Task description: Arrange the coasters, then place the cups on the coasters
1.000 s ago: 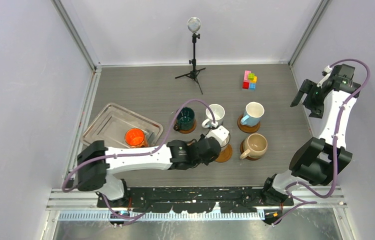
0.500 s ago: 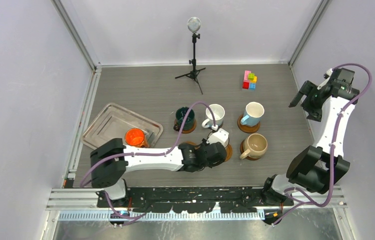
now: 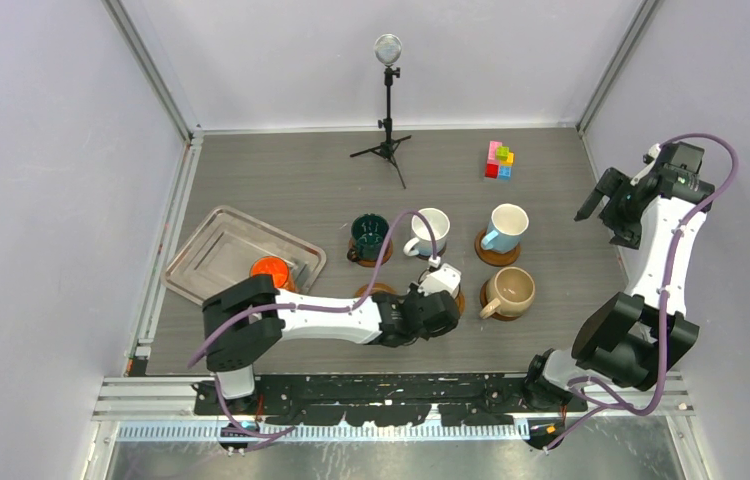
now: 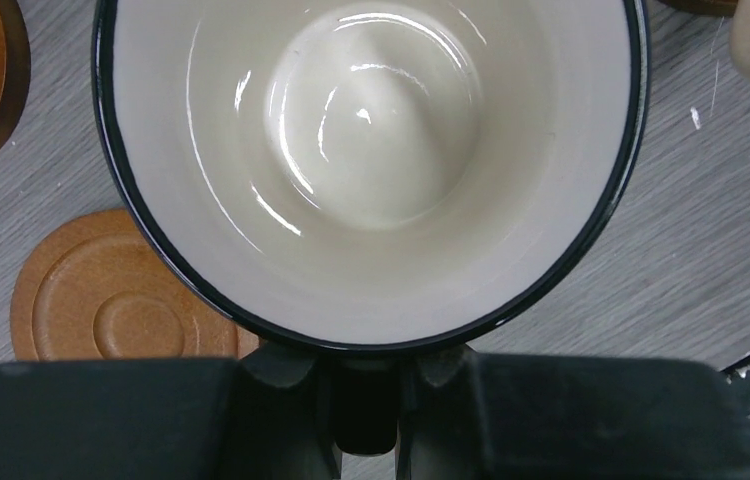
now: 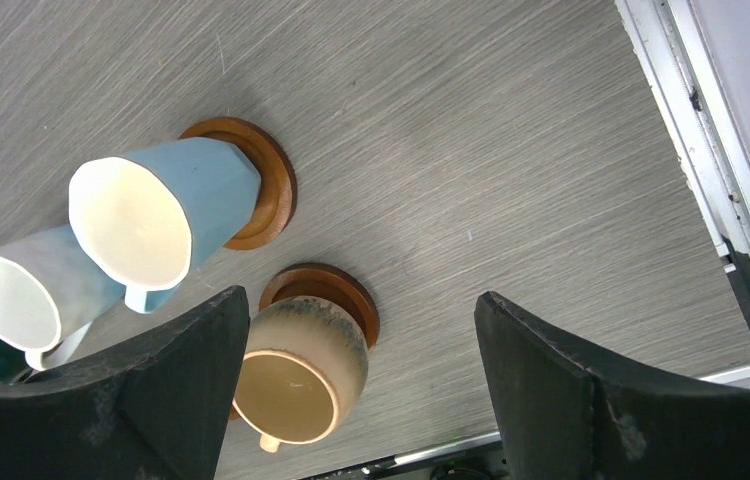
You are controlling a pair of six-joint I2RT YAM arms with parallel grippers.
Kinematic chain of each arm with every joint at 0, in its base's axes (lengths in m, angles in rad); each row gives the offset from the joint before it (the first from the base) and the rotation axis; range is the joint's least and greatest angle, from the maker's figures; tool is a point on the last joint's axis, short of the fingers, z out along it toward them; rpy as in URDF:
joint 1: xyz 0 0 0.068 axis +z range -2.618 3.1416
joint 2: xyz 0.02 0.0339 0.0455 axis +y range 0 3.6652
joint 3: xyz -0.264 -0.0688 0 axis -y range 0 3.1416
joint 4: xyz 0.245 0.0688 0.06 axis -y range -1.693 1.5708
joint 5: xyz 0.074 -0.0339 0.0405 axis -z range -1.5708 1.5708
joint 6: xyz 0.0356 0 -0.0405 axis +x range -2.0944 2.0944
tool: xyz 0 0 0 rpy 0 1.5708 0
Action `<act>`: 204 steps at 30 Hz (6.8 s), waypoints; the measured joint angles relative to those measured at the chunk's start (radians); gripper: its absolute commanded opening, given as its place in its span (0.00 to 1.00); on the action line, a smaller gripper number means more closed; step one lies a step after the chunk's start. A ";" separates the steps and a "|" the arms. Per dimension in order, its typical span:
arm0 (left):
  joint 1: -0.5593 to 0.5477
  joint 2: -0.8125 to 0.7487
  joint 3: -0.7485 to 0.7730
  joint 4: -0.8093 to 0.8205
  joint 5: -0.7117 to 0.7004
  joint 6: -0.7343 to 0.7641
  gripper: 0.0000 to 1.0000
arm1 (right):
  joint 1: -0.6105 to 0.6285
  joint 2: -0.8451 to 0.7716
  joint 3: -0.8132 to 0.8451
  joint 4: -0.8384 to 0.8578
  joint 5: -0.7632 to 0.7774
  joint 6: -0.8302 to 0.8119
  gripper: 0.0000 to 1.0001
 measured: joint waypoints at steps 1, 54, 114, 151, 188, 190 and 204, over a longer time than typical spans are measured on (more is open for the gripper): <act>0.000 0.005 0.000 0.001 0.000 -0.001 0.00 | 0.000 0.000 -0.001 0.000 0.000 0.000 0.88; 0.082 -0.302 -0.079 -0.075 0.150 0.119 1.00 | 0.000 -0.080 -0.063 -0.014 0.008 -0.069 0.88; 0.951 -0.572 -0.312 -0.573 0.239 -0.045 0.80 | 0.000 -0.064 -0.076 -0.036 0.045 -0.137 0.88; 1.115 -0.492 -0.373 -0.290 0.335 0.243 0.02 | 0.000 -0.064 -0.087 -0.038 0.045 -0.145 0.88; 0.368 -0.811 -0.454 -0.240 0.492 0.431 0.00 | 0.000 -0.073 -0.098 -0.059 0.006 -0.163 0.88; 0.346 -0.761 -0.454 -0.214 0.468 0.431 0.00 | 0.000 -0.073 -0.098 -0.060 0.006 -0.163 0.88; 0.293 -0.576 -0.453 -0.100 0.364 0.436 0.00 | 0.000 -0.086 -0.098 -0.065 0.004 -0.167 0.88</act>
